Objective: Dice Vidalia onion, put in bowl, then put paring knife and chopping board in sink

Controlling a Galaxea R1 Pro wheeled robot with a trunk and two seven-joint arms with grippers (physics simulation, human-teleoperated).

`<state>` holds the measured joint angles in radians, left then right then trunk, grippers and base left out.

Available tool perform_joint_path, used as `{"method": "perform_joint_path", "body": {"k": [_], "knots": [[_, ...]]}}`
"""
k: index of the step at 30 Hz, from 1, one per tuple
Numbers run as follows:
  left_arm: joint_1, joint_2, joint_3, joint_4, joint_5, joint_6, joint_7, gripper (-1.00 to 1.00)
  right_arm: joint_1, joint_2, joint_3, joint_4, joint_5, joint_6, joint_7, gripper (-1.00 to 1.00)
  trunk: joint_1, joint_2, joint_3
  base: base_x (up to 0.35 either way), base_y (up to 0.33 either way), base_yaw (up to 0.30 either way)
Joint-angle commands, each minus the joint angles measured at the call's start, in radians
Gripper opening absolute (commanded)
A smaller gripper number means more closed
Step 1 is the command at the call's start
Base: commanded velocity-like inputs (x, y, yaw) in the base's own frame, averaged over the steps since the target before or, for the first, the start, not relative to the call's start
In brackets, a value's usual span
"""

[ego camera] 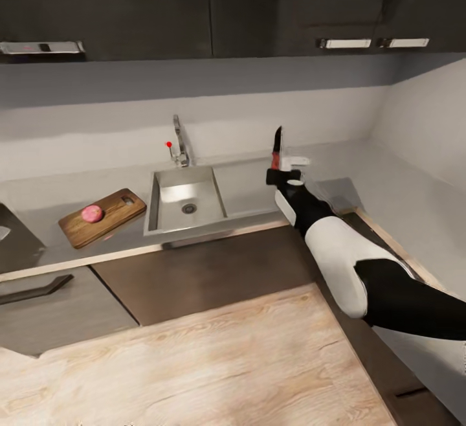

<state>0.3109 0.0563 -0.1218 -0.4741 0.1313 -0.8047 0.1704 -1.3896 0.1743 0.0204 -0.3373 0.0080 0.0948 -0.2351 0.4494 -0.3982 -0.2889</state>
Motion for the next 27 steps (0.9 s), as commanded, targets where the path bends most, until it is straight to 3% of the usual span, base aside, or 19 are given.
{"method": "perform_joint_path", "body": {"k": [1, 9, 13, 17, 22, 27], "knots": [[-0.001, 0.002, -0.009, -0.002, 0.01, -0.001, 0.005, 1.0, 0.014, 0.0, 0.003, -0.002, 0.001, -0.022, 0.004, -1.0, 0.001, -0.002, 0.0, -0.011, 0.009, 0.187], [-0.037, 0.003, -0.009, 0.055, 0.011, -0.001, 0.006, 1.0, 0.146, -0.001, 0.001, -0.003, 0.004, -0.213, 0.141, -1.0, 0.001, -0.002, 0.01, -0.002, 0.002, 0.186], [-0.054, 0.002, -0.009, 0.073, 0.012, -0.001, 0.007, 1.0, 0.221, -0.024, 0.0, -0.003, 0.005, -0.284, 0.198, -1.0, 0.001, -0.002, 0.015, 0.0, 0.0, 0.186], [-0.061, 0.002, -0.009, 0.081, 0.012, -0.001, 0.006, 1.0, 0.261, -0.041, 0.0, -0.004, 0.006, -0.301, 0.257, -1.0, 0.001, -0.002, 0.02, 0.0, 0.017, 0.186], [-0.062, 0.002, -0.009, 0.082, 0.012, -0.001, 0.003, 1.0, 0.266, -0.041, 0.002, -0.005, 0.013, -0.296, 0.263, -1.0, 0.001, -0.002, 0.027, 0.0, 0.197, 0.18], [-0.062, 0.002, -0.009, 0.083, 0.011, -0.001, 0.003, 1.0, 0.267, -0.035, 0.003, -0.039, 0.085, -0.244, 0.243, -1.0, 0.001, -0.002, 0.034, 0.0, 0.289, 0.168]]}}
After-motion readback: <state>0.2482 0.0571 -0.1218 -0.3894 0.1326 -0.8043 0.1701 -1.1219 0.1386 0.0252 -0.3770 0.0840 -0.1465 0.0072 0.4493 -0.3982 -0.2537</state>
